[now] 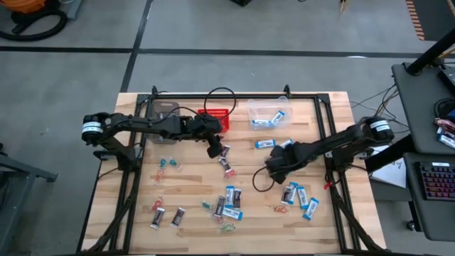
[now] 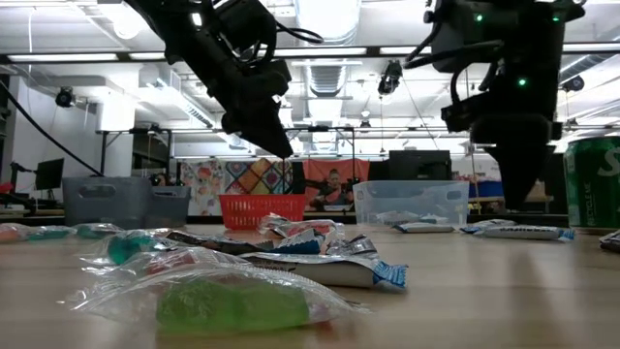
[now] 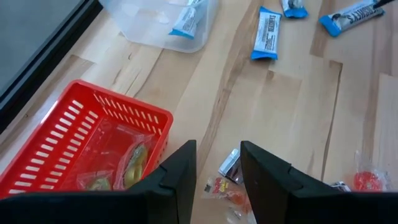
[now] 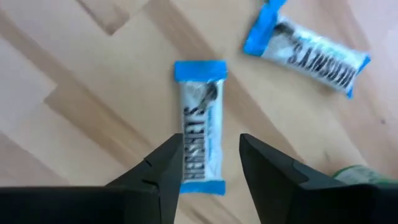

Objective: Sort candy
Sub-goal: Put the white chocolate into the transparent bin

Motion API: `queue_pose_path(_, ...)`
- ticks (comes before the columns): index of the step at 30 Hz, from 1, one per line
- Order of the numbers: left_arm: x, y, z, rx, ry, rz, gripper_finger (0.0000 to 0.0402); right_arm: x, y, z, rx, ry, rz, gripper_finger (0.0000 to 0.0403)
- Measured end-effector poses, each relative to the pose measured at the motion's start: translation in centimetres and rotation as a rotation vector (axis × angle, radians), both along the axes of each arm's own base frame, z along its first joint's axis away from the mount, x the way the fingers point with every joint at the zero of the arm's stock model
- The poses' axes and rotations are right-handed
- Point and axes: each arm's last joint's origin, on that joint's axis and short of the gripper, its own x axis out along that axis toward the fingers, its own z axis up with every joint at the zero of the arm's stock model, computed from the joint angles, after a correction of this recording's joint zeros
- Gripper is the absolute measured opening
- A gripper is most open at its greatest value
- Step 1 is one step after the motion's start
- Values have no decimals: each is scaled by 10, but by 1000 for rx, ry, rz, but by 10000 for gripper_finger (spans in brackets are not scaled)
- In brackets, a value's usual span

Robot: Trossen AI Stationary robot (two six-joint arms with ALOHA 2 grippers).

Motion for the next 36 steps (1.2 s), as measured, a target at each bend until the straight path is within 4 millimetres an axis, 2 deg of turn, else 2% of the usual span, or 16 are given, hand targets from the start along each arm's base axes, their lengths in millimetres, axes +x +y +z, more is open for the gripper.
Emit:
queue_pose_path(8,1,-2,0,1,-4,-13,107,-8,-1,1,-7,20,227,182)
queue_pose_path(15,4,-14,1,2,-22,-52,107,-21,6,-14,-15,-120,340,183)
queue_pose_path(18,6,-19,3,4,-43,-69,107,-32,9,-24,-4,-176,353,183)
queue_pose_path(22,8,-26,4,8,-65,-91,107,-39,10,-39,-32,-232,287,183)
queue_pose_path(27,10,-30,5,10,-81,-105,107,-42,9,-54,-55,-229,268,181)
queue_pose_path(31,10,-34,5,7,-81,-115,107,-39,9,-57,-67,-220,295,161)
queue_pose_path(36,11,-40,5,4,-80,-131,107,-39,9,-57,-74,-222,312,105)
